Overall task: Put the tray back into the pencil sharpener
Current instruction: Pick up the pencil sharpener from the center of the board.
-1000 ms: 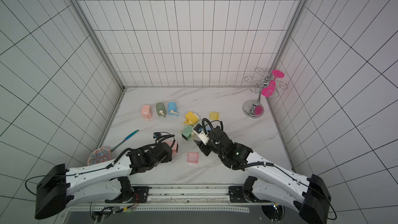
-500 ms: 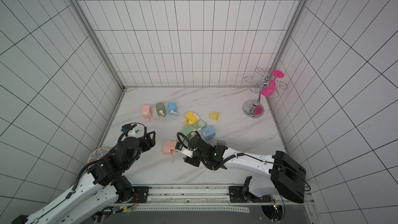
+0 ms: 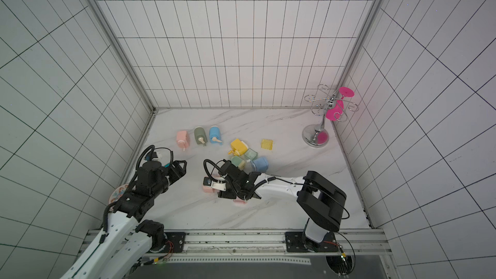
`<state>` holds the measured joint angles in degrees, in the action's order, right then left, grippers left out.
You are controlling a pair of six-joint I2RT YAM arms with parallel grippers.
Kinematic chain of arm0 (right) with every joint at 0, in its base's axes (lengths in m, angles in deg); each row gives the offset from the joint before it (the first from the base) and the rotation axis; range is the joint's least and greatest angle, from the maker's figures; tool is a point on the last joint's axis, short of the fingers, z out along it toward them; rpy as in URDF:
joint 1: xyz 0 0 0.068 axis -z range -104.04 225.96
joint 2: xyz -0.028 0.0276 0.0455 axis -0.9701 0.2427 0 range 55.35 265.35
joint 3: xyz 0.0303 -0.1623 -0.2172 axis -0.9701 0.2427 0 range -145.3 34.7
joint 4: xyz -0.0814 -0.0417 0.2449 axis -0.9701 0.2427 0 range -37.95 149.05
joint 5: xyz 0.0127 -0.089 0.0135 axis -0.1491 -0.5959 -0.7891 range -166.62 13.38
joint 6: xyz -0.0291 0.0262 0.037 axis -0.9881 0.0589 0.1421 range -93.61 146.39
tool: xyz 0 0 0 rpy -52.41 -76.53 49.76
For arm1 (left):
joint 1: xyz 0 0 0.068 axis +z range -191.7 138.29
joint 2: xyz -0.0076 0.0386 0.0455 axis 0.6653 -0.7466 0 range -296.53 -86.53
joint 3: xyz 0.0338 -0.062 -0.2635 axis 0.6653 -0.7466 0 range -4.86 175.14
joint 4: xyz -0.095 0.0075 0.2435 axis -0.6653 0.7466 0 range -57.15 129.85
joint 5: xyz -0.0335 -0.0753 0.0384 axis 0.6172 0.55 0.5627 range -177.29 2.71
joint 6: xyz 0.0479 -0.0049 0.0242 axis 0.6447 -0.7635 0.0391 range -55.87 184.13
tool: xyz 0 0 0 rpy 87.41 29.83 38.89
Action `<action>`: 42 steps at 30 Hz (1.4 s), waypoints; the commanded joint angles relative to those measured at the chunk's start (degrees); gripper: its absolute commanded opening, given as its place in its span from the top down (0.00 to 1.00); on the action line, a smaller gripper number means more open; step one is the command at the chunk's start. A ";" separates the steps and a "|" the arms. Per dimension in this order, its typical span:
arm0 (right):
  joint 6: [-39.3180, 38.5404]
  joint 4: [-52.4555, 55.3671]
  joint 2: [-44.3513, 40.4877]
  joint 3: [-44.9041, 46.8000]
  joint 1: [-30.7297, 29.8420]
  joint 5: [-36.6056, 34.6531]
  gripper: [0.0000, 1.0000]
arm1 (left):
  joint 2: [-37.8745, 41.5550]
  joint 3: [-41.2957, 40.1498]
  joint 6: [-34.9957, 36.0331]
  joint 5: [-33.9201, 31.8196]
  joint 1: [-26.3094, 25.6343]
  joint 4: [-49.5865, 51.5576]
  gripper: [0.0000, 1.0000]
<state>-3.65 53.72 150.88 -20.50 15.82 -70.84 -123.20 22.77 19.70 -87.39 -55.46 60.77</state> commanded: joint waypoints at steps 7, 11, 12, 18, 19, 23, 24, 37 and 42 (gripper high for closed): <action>-4.35 5.12 6.85 -8.87 2.45 6.60 0.39 | 0.45 -0.77 1.31 2.27 0.49 -2.68 0.18; -4.63 5.40 8.73 -9.82 3.43 8.13 0.39 | 0.55 -0.30 2.24 2.95 0.52 -2.61 0.18; -4.76 5.76 9.16 -10.20 3.77 8.45 0.39 | 0.56 -0.17 2.39 3.06 0.52 -2.61 0.18; -6.16 10.04 12.44 -13.74 4.42 11.89 0.40 | 0.37 0.27 2.80 3.36 0.53 -2.78 0.18; -6.17 10.41 13.07 -14.16 4.43 12.02 0.40 | 0.32 0.37 2.79 3.38 0.56 -2.78 0.18; -6.09 11.64 14.75 -15.61 4.42 13.09 0.40 | 0.37 1.01 2.95 3.46 0.59 -2.69 0.18; -6.12 11.73 15.08 -15.73 4.44 13.21 0.41 | 0.31 1.17 3.07 3.45 0.61 -2.61 0.18; -7.09 12.37 12.59 -15.39 4.37 14.63 0.75 | 2.57 2.95 4.13 2.43 0.61 -1.42 0.17; -6.95 4.48 7.24 -9.93 4.15 12.87 0.90 | 4.23 2.73 5.38 4.15 0.58 -2.30 0.16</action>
<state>-9.67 63.29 162.59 -32.98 20.08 -58.27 -119.87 23.95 23.66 -84.04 -55.09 59.72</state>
